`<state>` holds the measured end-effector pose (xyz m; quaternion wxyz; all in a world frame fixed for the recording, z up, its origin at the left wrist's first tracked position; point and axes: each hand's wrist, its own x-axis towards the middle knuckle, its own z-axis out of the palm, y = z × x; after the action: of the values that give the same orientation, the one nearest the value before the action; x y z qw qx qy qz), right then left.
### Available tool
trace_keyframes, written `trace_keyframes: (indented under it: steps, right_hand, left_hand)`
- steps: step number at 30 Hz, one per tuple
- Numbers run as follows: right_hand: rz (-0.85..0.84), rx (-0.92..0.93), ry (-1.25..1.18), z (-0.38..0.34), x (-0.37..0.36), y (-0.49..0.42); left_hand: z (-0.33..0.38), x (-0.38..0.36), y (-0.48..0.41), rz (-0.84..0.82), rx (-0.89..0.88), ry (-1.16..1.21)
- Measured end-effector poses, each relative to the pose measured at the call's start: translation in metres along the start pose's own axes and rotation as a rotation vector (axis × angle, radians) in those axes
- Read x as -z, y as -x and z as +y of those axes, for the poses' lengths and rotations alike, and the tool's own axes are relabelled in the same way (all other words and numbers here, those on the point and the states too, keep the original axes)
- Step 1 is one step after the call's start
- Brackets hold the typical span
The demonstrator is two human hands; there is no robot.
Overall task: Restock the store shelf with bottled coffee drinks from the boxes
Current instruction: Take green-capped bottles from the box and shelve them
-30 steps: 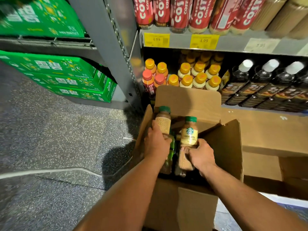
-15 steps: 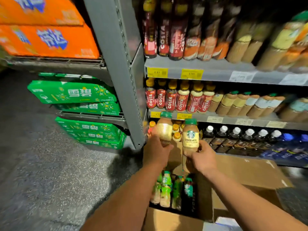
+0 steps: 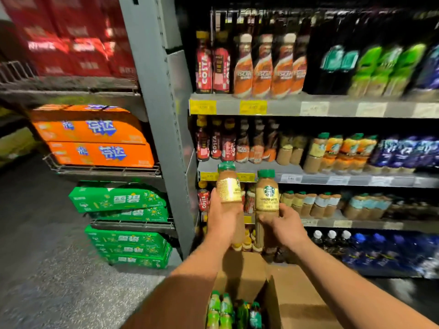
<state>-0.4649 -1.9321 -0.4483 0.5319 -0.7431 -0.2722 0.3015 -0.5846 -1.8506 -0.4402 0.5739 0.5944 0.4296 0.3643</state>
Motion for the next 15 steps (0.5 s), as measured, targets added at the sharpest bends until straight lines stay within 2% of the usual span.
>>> trace_keyframes:
  steps: [6, 9, 15]
  right_hand:
    - [-0.043, -0.012, -0.18, -0.034, 0.046, -0.006]
    - [-0.056, -0.012, -0.245, -0.043, 0.067, -0.024]
    - [-0.067, 0.0, -0.2, -0.042, 0.104, -0.072]
  left_hand:
    - [0.042, -0.035, -0.003, 0.008, 0.041, 0.194]
    - [0.058, -0.06, -0.012, 0.003, 0.059, 0.152]
    - [0.066, -0.101, -0.035, -0.01, 0.068, 0.142]
